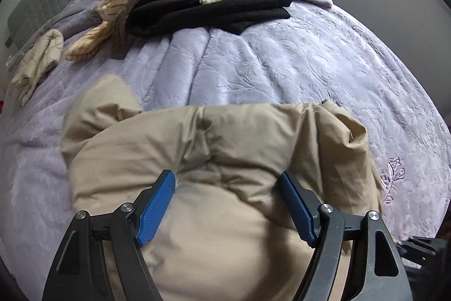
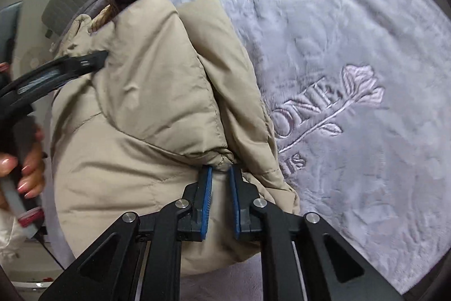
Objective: Fold large clothes
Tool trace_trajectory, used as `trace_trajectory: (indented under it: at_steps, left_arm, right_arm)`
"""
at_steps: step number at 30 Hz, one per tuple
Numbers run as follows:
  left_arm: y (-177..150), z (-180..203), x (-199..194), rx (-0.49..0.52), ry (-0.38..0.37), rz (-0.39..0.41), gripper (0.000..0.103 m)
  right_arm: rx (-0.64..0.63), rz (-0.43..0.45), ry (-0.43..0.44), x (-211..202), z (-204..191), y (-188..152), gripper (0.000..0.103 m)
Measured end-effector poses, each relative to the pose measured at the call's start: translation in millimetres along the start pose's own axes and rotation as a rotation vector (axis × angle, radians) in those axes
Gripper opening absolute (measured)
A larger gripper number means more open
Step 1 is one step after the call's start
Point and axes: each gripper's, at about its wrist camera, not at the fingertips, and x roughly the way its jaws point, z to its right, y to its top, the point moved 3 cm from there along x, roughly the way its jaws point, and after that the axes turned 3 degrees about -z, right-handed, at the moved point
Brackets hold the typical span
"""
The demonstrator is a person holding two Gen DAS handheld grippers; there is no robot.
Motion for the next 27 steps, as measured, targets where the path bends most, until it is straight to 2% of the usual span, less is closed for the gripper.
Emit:
trace_trajectory:
  at_steps: [8,10,14,15,16,17,20,23,27]
  left_arm:
    - [-17.9,-1.4,-26.5,-0.044,0.071,-0.044,0.078]
    - [-26.6,-8.4,-33.8,-0.091,0.106,-0.064,0.078]
    - [-42.2,-23.2,-43.6,-0.187,0.11,-0.098,0.078]
    - [-44.7,-25.9,-45.6,-0.196,0.113,-0.095,0.079]
    - [-48.4,-30.5,-48.9,-0.213,0.124,-0.094,0.098]
    - [-50.9,-32.9,-50.4,-0.223,0.131,-0.093,0.103]
    - [-59.6,-42.9,-55.2,-0.254,0.152,-0.09,0.103]
    - [-68.8,-54.9,-57.3,-0.29,0.108,-0.094,0.103]
    - [-88.5,-85.2,-56.9,-0.39,-0.081,-0.08,0.103]
  right_arm:
    - [-0.046,-0.074,0.027,16.4,3.5,13.0,0.012]
    - [-0.049,-0.089,0.042,18.2,4.7,16.1,0.012]
    - [-0.042,-0.11,0.061,21.9,7.7,23.2,0.012]
    - [-0.045,-0.113,0.061,22.8,7.8,26.6,0.012]
    - [-0.048,-0.115,0.061,21.8,10.0,27.1,0.012]
    - [-0.049,-0.118,0.062,21.4,11.3,29.5,0.012]
    - [-0.049,-0.127,0.069,21.0,13.0,33.8,0.012]
    - [-0.05,-0.138,0.074,18.5,14.2,37.2,0.012]
    - [-0.057,-0.154,0.081,16.0,14.3,42.6,0.013]
